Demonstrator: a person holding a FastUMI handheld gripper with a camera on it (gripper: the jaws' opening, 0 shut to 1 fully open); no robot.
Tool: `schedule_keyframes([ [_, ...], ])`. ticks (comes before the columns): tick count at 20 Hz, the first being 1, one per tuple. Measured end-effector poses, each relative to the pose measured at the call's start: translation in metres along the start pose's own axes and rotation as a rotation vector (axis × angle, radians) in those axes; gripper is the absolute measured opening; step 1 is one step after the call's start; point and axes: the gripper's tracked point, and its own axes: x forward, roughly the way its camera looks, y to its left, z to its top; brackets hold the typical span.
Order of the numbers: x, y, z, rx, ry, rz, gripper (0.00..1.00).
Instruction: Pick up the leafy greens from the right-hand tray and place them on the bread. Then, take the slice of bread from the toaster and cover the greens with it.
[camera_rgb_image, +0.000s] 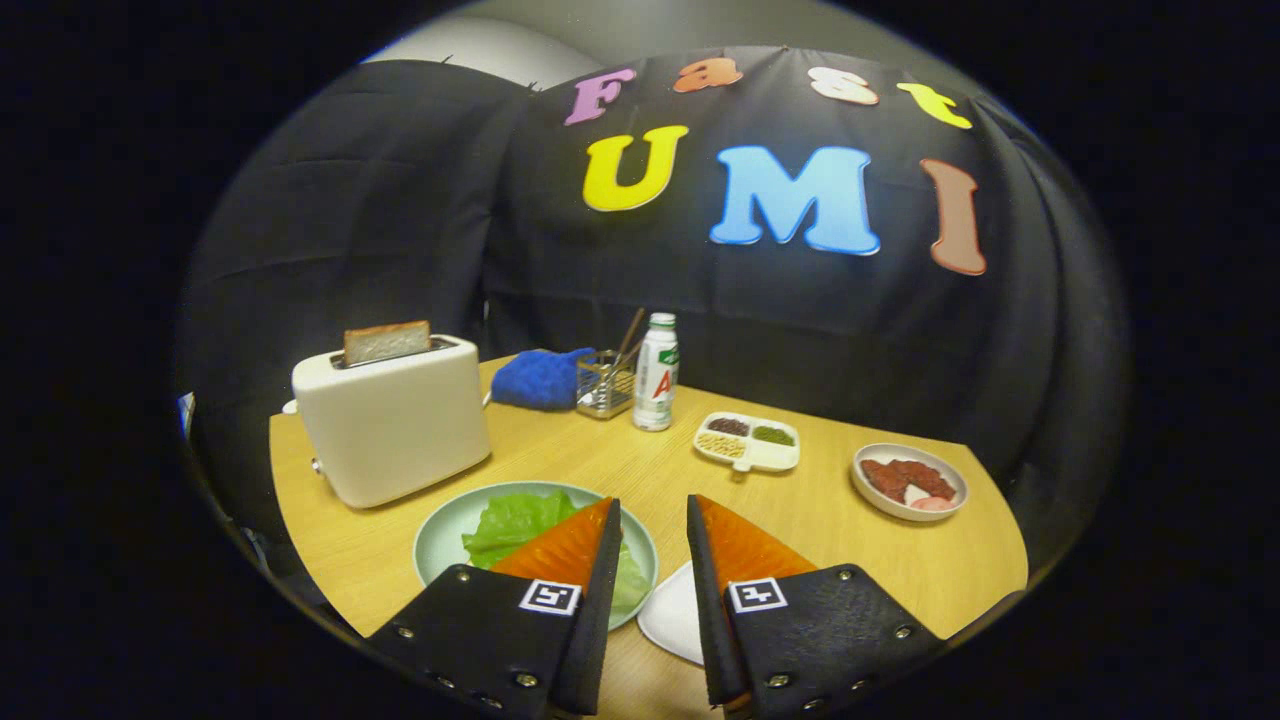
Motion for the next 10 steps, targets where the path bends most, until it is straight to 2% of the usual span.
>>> schedule_keyframes([
  [4, -0.016, 0.033, 0.012, 0.051, -0.011, 0.008, 0.4],
  [7, -0.016, 0.027, 0.032, 0.004, -0.088, -0.149, 0.4],
  [8, -0.016, 0.039, 0.035, -0.006, -0.106, -0.169, 0.4],
  [10, -0.012, 0.078, 0.041, 0.017, -0.106, -0.126, 0.4],
])
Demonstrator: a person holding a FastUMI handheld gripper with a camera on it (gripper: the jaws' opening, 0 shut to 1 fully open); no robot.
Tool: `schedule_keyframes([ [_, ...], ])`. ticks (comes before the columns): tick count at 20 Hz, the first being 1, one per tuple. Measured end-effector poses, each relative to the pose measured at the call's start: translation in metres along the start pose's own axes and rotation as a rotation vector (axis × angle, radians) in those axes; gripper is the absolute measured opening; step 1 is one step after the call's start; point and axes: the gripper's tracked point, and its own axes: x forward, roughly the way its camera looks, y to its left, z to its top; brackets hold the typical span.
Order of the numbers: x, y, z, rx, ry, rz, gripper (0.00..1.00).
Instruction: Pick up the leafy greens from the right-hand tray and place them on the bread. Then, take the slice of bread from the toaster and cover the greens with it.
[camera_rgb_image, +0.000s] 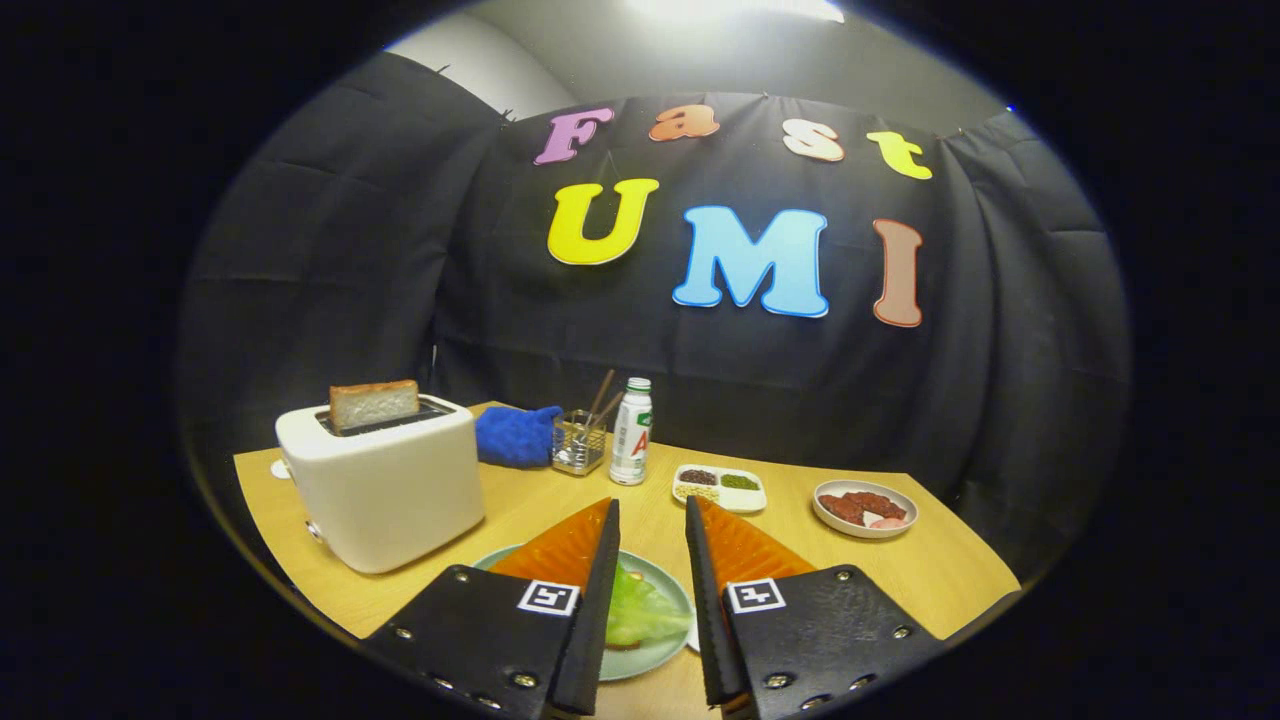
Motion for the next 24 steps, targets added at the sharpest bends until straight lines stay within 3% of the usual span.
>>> schedule_keyframes([
  [2, 0.003, 0.04, 0.004, 0.027, 0.012, 0.077, 0.4],
  [8, 0.003, 0.097, 0.017, 0.036, 0.014, 0.158, 0.4],
  [17, 0.015, 0.189, 0.043, 0.097, -0.043, 0.056, 0.4],
  [21, 0.024, 0.249, 0.036, 0.122, 0.0, 0.113, 0.4],
  [24, 0.033, 0.257, 0.038, 0.142, 0.008, 0.066, 0.4],
])
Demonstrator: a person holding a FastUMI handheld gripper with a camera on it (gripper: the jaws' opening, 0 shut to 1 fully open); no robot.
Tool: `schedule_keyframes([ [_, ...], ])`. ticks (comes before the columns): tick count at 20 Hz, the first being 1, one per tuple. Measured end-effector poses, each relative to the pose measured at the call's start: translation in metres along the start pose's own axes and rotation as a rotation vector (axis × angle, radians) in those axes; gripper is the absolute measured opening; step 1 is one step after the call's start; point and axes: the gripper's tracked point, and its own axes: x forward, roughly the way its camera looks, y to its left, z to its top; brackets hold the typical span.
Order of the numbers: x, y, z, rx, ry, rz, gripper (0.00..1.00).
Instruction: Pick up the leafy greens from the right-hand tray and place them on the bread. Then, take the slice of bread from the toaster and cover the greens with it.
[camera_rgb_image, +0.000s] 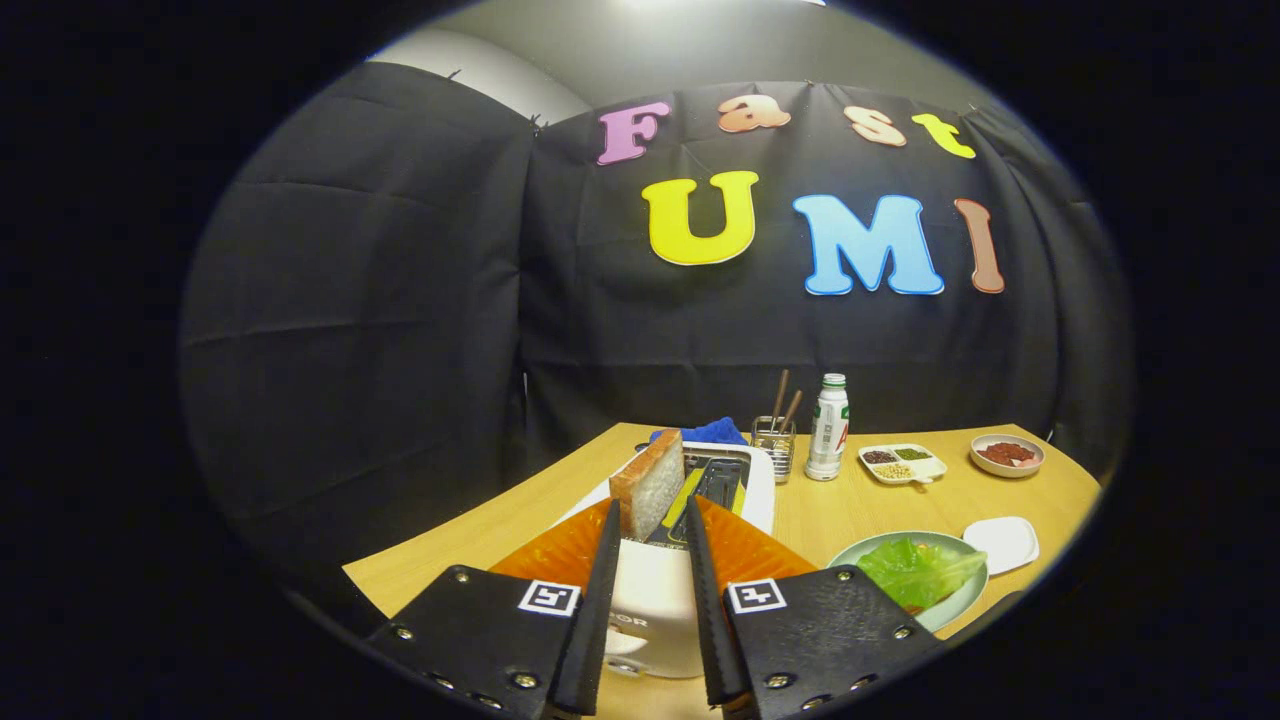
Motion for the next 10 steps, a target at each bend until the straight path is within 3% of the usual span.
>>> schedule_keyframes([
  [4, 0.018, 0.009, -0.006, -0.029, 0.024, -0.074, 0.4],
  [10, 0.042, 0.018, -0.005, 0.029, 0.051, -0.09, 0.4],
])
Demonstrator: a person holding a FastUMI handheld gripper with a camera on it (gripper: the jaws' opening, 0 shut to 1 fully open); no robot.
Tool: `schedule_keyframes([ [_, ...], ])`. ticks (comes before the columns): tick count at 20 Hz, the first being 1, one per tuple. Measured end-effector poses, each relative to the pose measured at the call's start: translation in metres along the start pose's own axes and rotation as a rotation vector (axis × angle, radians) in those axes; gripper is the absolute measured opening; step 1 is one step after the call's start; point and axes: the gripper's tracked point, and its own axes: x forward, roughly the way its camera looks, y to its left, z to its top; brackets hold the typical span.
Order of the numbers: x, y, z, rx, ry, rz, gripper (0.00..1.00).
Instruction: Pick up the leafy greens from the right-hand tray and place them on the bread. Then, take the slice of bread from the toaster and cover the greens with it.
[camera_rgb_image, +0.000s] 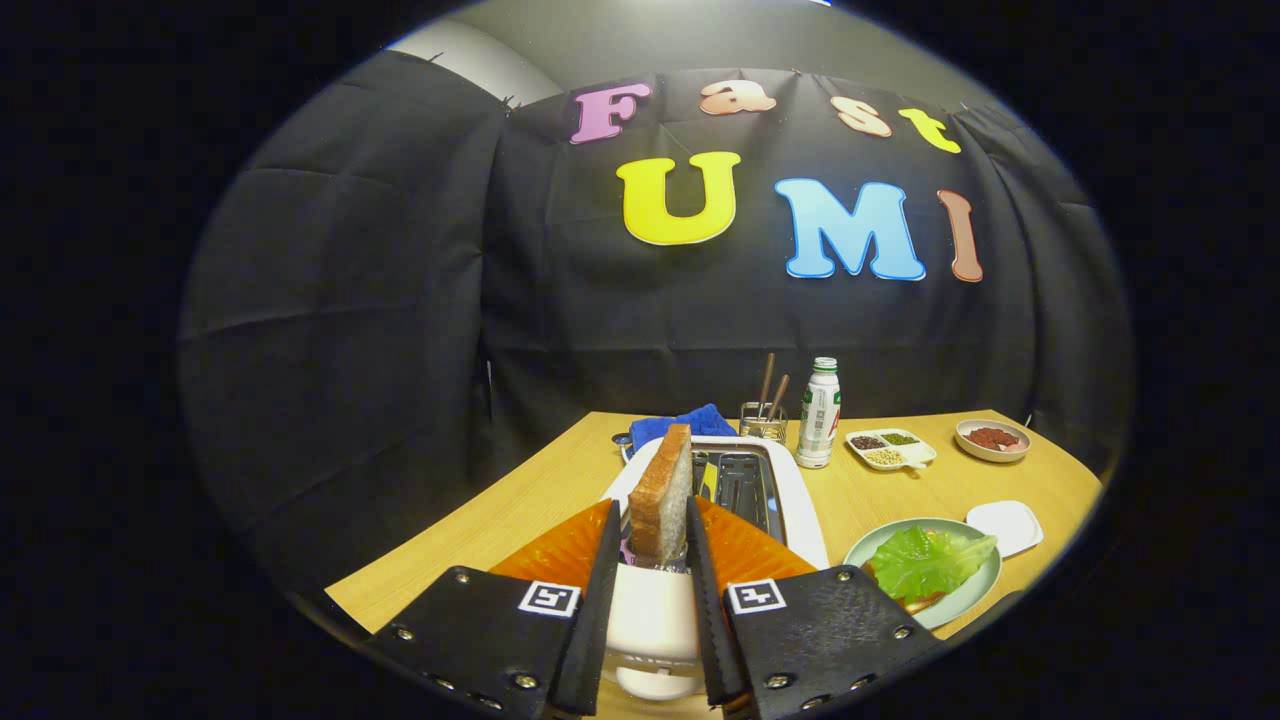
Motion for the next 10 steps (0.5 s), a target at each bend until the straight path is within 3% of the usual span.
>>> schedule_keyframes([
  [6, 0.018, 0.001, 0.005, -0.006, -0.01, -0.032, 0.4],
  [7, 0.016, -0.006, 0.01, -0.015, -0.01, -0.073, 0.4],
  [8, 0.019, -0.01, 0.001, -0.017, 0.003, -0.073, 0.17],
  [10, 0.028, -0.008, 0.001, -0.006, -0.002, -0.04, 0.21],
])
